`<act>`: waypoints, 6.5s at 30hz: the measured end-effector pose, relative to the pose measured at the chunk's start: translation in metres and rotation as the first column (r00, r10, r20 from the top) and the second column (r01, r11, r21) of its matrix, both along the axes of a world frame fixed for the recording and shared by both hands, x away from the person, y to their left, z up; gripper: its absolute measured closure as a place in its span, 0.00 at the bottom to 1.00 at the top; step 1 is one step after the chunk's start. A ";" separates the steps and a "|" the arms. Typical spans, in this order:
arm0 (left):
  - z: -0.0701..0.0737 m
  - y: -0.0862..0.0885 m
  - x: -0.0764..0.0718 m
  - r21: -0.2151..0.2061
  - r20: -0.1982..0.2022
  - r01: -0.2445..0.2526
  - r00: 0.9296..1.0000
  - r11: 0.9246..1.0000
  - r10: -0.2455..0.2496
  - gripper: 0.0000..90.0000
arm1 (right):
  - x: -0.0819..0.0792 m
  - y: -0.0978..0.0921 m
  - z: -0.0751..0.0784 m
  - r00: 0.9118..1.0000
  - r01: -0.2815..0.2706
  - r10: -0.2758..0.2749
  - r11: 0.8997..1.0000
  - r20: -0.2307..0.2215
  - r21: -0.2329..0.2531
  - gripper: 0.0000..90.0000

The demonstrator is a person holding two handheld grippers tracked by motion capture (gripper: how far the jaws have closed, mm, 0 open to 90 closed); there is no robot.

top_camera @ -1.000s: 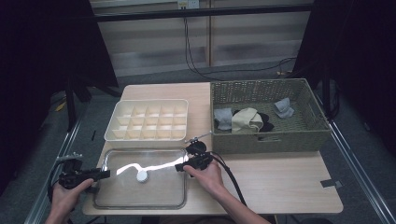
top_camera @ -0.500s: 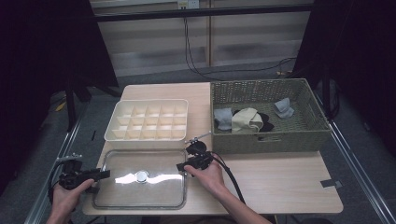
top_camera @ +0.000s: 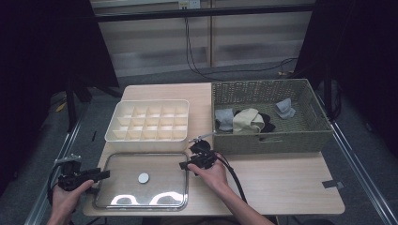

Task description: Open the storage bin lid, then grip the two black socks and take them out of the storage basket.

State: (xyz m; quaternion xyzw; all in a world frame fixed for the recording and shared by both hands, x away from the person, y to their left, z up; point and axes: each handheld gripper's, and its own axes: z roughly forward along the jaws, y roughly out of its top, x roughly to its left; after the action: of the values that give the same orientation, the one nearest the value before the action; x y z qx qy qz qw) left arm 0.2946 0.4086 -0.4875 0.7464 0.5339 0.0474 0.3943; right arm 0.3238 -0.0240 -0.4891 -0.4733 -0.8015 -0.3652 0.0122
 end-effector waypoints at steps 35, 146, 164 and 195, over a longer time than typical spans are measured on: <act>0.051 -0.094 -0.022 -0.015 0.192 0.187 0.965 0.982 -0.180 0.25 | -0.013 -0.039 0.049 0.985 -0.103 0.077 0.980 0.156 0.169 0.41; 0.032 -0.133 -0.036 0.009 0.217 0.244 0.946 0.970 -0.240 0.16 | 0.138 -0.206 0.084 0.983 0.183 -0.179 0.977 0.041 -0.108 0.90; 0.033 -0.133 -0.036 0.008 0.220 0.252 0.944 0.968 -0.248 0.16 | 0.159 -0.155 0.076 0.993 0.104 -0.105 0.995 0.049 0.007 0.90; 0.033 -0.141 -0.034 0.013 0.216 0.271 0.939 0.963 -0.267 0.16 | 0.154 -0.218 0.067 0.978 0.210 -0.206 0.969 0.043 -0.127 0.60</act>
State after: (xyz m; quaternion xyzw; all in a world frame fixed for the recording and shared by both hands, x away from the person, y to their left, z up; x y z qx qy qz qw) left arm 0.2609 0.2676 -0.4544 0.7994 0.3813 0.0694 0.4591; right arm 0.4775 -0.2419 -0.4222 -0.5491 -0.7698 -0.3181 -0.0690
